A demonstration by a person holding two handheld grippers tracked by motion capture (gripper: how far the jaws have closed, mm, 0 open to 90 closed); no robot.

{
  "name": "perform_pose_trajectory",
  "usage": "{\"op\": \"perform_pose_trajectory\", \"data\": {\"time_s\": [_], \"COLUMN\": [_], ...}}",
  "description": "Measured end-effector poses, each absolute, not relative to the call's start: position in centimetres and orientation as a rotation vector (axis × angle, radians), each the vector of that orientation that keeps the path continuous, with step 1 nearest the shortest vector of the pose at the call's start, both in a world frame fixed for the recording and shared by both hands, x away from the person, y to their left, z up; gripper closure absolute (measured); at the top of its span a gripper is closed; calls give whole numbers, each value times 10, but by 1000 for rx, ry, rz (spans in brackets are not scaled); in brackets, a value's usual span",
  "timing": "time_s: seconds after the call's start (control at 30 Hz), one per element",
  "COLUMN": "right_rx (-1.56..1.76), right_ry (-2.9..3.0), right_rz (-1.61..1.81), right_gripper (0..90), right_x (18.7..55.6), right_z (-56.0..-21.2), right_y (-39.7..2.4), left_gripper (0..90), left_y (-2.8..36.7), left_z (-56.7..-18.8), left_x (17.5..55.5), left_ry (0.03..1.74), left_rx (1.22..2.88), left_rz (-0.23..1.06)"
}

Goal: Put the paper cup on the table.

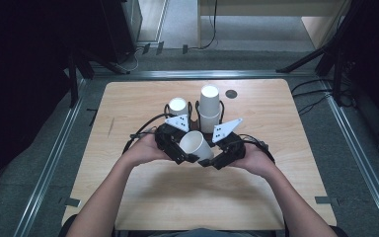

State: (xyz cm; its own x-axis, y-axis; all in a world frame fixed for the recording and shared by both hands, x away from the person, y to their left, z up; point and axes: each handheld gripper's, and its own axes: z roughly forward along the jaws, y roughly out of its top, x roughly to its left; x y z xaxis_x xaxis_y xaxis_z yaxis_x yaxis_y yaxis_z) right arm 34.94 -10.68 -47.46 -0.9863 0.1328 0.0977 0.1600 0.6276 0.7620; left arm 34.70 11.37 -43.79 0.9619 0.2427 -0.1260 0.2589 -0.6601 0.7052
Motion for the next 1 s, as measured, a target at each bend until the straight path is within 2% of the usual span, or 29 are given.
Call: {"op": "perform_pose_trajectory", "data": {"time_s": [0.37, 0.57, 0.63, 1.0], "right_rx": [-271, -273, -279, -278], "right_ry": [-2775, -2762, -2764, -2795], "right_rz": [-1338, -1337, -1345, -1292], "right_gripper": [335, 336, 337, 340], "right_x": [350, 350, 350, 348], "right_z": [-473, -473, -473, -475], "right_y": [-109, -109, -109, -108], "left_gripper": [101, 179, 236, 306], "left_y": [114, 114, 113, 109], "left_z": [-446, -446, -446, -445], "left_x": [345, 345, 345, 345], "left_ry": [405, 391, 374, 360], "left_rx": [2207, 2165, 2161, 2216], "left_rz": [-41, -63, -63, -68]}}
